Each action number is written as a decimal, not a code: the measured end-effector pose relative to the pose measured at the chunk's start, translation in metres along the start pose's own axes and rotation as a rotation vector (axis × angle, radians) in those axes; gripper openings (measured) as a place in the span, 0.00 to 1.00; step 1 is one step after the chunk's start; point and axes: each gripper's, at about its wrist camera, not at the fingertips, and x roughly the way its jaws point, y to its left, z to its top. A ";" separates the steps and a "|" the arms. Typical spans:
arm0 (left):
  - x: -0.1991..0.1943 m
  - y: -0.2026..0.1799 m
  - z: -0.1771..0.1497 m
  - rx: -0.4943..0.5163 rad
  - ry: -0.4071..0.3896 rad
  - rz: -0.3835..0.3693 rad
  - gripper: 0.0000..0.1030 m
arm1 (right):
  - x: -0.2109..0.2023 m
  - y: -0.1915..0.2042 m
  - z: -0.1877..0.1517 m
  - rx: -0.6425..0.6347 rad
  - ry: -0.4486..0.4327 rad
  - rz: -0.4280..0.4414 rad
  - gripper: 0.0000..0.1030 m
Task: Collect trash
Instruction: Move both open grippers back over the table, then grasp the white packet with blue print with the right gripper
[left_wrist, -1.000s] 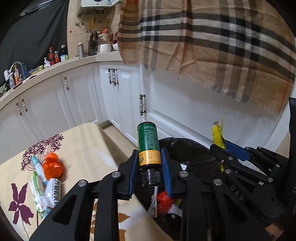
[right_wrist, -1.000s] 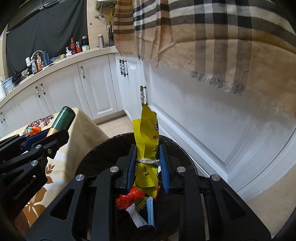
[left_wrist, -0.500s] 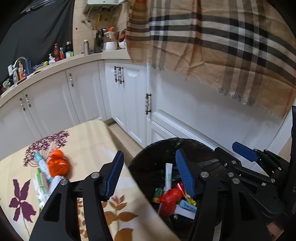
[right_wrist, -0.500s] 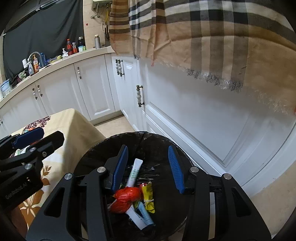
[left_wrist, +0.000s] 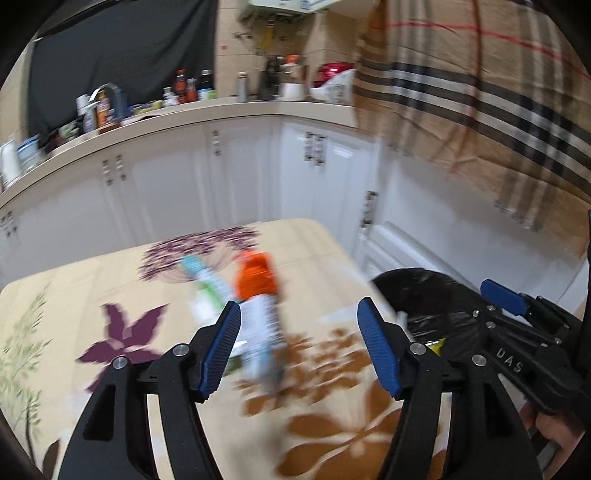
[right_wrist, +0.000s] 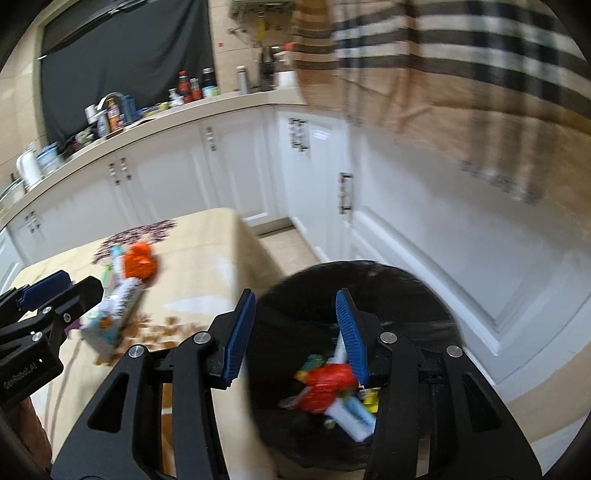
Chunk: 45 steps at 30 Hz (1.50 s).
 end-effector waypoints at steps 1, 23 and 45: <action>-0.004 0.008 -0.002 -0.008 -0.001 0.016 0.62 | -0.001 0.007 0.000 -0.008 0.001 0.016 0.43; -0.045 0.136 -0.041 -0.181 0.009 0.212 0.62 | 0.015 0.140 -0.009 -0.188 0.076 0.161 0.43; -0.045 0.162 -0.050 -0.236 0.026 0.193 0.62 | 0.041 0.157 -0.014 -0.214 0.193 0.115 0.43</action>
